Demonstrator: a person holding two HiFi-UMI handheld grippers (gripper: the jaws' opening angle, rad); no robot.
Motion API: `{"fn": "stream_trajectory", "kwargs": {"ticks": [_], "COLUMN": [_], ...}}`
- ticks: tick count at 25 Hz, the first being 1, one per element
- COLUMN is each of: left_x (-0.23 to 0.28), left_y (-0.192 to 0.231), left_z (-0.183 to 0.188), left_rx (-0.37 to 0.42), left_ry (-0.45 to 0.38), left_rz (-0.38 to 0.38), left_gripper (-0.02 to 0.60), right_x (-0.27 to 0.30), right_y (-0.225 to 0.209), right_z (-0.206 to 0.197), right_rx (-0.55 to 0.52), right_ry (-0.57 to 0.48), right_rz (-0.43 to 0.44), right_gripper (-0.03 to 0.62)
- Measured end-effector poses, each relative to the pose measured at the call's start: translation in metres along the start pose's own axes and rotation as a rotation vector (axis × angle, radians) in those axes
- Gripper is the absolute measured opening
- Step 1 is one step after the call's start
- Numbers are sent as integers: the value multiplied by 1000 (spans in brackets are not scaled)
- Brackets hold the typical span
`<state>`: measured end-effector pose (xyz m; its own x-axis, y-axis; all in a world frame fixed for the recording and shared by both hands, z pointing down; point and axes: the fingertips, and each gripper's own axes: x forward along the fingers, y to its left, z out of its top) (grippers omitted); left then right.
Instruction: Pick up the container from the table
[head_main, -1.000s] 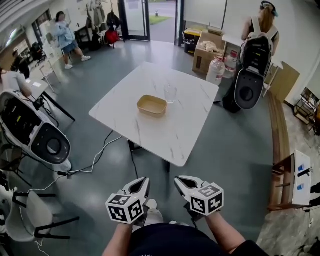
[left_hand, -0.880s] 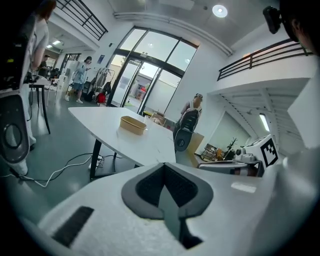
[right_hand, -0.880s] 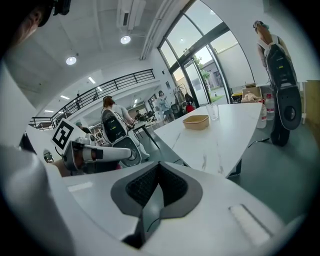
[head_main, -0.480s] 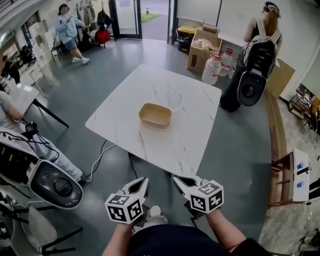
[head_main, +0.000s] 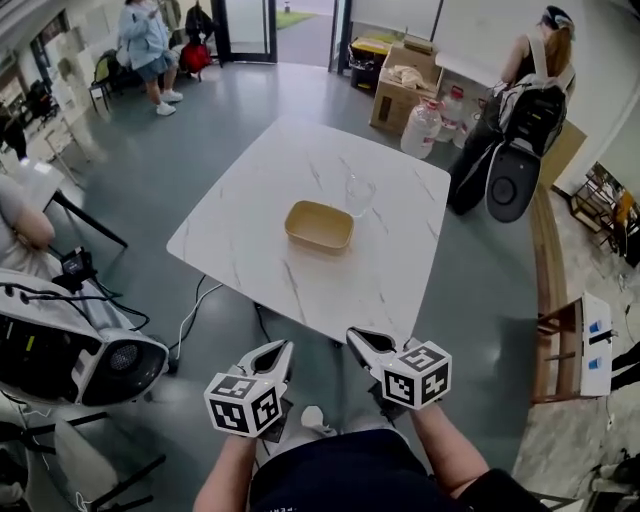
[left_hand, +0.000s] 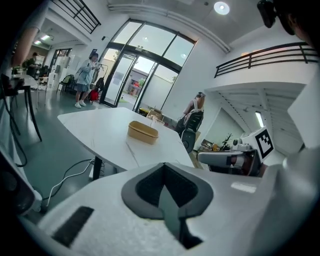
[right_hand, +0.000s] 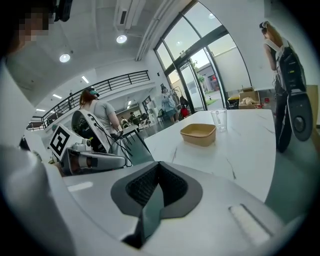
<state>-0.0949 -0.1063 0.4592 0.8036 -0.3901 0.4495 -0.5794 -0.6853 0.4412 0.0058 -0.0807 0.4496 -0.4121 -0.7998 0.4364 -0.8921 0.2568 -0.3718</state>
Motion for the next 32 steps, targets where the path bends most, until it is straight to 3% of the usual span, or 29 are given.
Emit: {"fn": "stream_trajectory", "kwargs": {"ticks": [8, 16, 22, 32], "left_x": [18, 83, 119, 131], "left_y": [30, 11, 20, 47], "left_z": [31, 40, 61, 68], "left_rx": [-28, -63, -73, -135], "left_ry": [-14, -49, -83, -129], "left_rz": [10, 42, 104, 251], "left_gripper": [-6, -6, -6, -6], "right_x": [38, 38, 68, 113], "right_y": [-12, -77, -112, -131], "right_z": [31, 55, 75, 86], "right_rx": [-28, -104, -144, -237], "right_ry": [16, 28, 75, 175], "right_rz": [3, 57, 119, 236], "right_gripper": [2, 7, 19, 49]}}
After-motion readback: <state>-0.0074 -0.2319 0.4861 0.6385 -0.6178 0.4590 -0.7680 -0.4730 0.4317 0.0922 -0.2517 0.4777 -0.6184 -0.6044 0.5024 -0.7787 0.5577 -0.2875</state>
